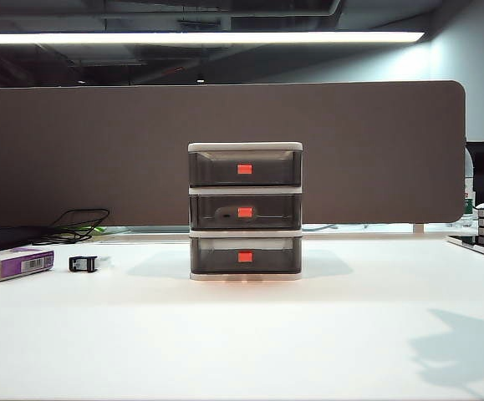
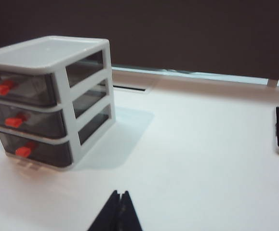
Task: Open the second layer of the drawer on the table, pick up the earphone case on the table and put it in, and finally close the drawer.
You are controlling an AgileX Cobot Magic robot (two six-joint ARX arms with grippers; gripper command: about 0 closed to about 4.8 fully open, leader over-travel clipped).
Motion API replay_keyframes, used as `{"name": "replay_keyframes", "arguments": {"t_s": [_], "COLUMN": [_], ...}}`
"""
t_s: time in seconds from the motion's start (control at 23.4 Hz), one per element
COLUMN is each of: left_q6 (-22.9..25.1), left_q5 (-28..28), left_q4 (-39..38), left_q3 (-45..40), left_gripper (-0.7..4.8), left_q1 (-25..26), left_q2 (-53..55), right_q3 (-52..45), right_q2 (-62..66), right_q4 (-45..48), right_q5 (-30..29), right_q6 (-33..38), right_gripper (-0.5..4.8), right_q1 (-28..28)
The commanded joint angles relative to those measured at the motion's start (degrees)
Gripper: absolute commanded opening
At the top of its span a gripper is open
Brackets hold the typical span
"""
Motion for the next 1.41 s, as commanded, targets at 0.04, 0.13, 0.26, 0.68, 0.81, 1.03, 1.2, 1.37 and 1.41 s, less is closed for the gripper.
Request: {"name": "replay_keyframes", "arguments": {"t_s": [0.04,0.13,0.26,0.68,0.81,1.03,1.2,1.37,1.41], "left_q6": [1.73,1.77,1.55,2.25,3.34,3.06,1.27,1.29,1.27], "left_q5": [-1.97,-3.89,-6.05,-11.19,-11.8,-11.34,-10.45,-10.47,-10.45], "left_q4": [-12.07,-16.59,-20.06,-20.35,-20.06,-19.69,-19.69,-19.69,-19.78], "left_q3": [0.31,0.39,0.98,0.44,0.22,0.22,0.22,0.22,0.22], "left_gripper": [-0.05,-0.05,-0.05,-0.05,-0.05,-0.05,-0.05,-0.05,-0.05], "left_q1": [-0.02,-0.02,-0.2,-4.26,-5.68,-6.43,-6.43,-6.43,-6.43], "left_q2": [-9.29,-14.84,-17.49,-17.42,-17.42,-17.42,-17.42,-17.42,-17.42], "right_q3": [-0.35,-0.35,-0.35,-0.35,-0.35,-0.35,-0.33,-0.33,-0.33], "right_q2": [-4.07,-6.62,-11.06,-22.1,-22.1,-22.08,-22.08,-22.08,-22.08], "right_q4": [-1.07,-3.5,-8.7,-21.27,-19.82,-17.42,-16.72,-15.91,-15.85], "right_q5": [0.35,0.39,0.63,9.94,13.0,12.44,14.19,14.27,14.29], "right_q6": [0.44,0.46,0.61,-1.44,-1.44,-2.23,-4.61,-4.55,-4.55], "right_gripper": [-0.05,-0.05,-0.05,-0.05,-0.05,-0.05,-0.05,-0.05,-0.05], "right_q1": [0.04,0.07,0.13,4.42,4.81,4.68,4.46,2.93,2.56]}}
